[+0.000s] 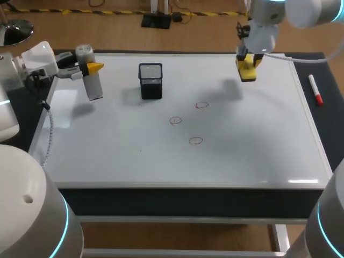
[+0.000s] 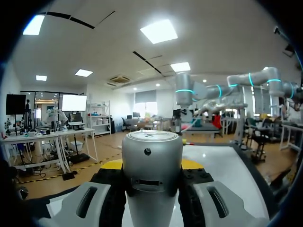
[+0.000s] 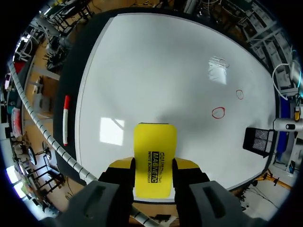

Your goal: Pick up the inspection probe, press it on each red-marked spot on the whiteboard one by one, put down the probe, pick up the eraser, and wipe off all the red marks.

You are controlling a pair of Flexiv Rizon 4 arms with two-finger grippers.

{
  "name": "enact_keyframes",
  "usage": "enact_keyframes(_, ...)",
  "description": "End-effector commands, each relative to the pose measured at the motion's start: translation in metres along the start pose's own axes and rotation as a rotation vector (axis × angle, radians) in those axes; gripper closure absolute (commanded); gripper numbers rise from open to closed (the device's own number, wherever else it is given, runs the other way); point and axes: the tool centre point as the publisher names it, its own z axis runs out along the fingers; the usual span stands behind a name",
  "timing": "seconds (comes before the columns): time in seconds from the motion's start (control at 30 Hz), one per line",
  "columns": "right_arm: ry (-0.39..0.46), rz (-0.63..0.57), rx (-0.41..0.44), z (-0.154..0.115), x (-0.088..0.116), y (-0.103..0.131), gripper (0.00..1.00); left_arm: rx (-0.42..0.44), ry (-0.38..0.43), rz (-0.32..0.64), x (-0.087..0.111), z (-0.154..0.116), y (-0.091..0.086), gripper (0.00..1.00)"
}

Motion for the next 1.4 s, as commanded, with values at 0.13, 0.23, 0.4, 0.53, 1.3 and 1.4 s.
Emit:
enact_keyframes(0.13,-0.001,0.068,0.014,-0.008,0.029,0.019,1.0,0.005,0.002,0.003,0.0,0.0,0.001,1.0)
enact_keyframes(0.23,-0.004,0.091,0.013,-0.007,0.038,0.024,1.0,0.005,0.002,0.003,0.0,0.0,0.001,1.0)
enact_keyframes(0.4,-0.021,0.131,0.006,-0.009,0.05,0.033,1.0,0.005,0.002,0.003,0.0,0.0,0.001,1.0)
enact_keyframes(0.53,-0.021,0.131,0.006,-0.009,0.05,0.033,1.0,0.005,0.002,0.003,0.0,0.0,0.001,1.0)
enact_keyframes(1.3,-0.021,0.131,0.006,-0.009,0.05,0.033,1.0,0.015,-0.007,-0.019,0.02,0.016,0.003,1.0)
enact_keyframes(1.4,-0.021,0.131,0.006,-0.009,0.05,0.033,1.0,0.017,0.003,-0.028,0.039,0.03,0.003,1.0)
